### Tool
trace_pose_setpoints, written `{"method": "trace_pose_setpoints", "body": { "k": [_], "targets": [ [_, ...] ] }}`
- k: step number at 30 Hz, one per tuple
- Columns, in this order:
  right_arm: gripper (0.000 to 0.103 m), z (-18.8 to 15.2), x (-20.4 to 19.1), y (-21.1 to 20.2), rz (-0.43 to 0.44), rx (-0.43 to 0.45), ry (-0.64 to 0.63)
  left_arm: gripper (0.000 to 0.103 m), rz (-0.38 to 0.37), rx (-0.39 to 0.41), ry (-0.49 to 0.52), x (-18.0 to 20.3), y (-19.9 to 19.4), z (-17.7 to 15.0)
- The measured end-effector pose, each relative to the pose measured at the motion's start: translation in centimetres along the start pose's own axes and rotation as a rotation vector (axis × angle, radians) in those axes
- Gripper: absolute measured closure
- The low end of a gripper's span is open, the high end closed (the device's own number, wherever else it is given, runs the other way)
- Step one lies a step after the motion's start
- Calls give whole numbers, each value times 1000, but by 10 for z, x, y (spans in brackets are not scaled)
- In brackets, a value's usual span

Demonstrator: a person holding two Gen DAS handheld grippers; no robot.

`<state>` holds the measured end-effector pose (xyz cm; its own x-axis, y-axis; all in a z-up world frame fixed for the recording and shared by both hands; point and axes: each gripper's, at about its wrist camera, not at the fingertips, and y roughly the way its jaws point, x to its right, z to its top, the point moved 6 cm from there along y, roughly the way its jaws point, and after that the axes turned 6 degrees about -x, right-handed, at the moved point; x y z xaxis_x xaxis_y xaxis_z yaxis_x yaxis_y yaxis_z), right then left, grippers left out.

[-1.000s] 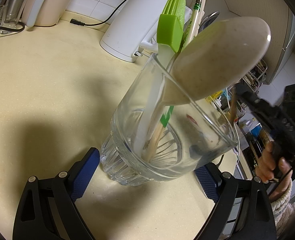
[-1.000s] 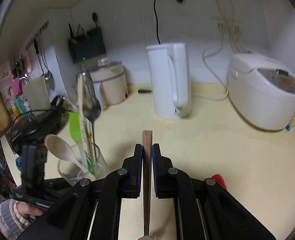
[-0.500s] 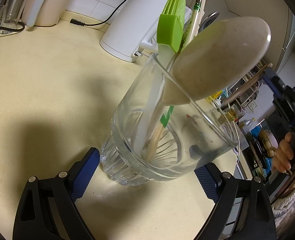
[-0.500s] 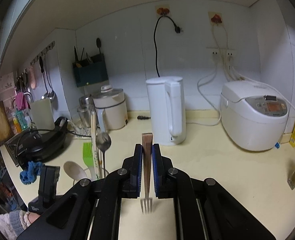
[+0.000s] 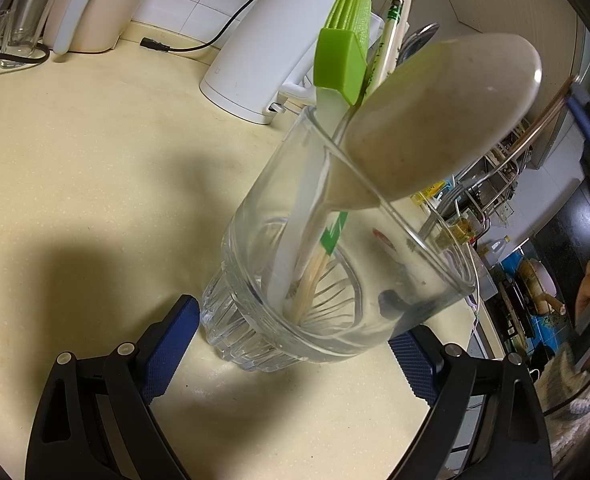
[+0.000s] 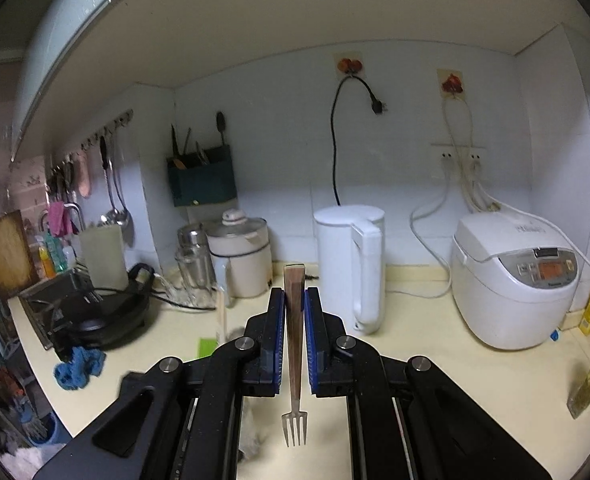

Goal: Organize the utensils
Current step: 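Carry the fork with the right gripper above the held glass, then lower the fork into the glass and open the right gripper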

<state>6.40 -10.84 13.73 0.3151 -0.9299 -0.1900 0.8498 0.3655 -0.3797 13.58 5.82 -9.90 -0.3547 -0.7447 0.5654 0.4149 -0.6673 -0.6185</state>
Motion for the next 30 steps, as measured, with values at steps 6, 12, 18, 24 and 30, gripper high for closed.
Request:
{"method": "trace_pose_setpoints", "body": {
  "k": [6,12,18,24,30],
  "targets": [
    [94,33,-21,-22,44,88,-29,9,0,0,0,0,0,0],
    [94,55,-48,-18,123,115,-50,9,0,0,0,0,0,0],
    [94,45,-56,9,190,60,-10,9,0,0,0,0,0,0],
    [94,13,-56,30,204,-24,-6,9,0,0,0,0,0,0],
    [94,-11,-53,42,206,-85,5,9,0,0,0,0,0,0]
  ]
}}
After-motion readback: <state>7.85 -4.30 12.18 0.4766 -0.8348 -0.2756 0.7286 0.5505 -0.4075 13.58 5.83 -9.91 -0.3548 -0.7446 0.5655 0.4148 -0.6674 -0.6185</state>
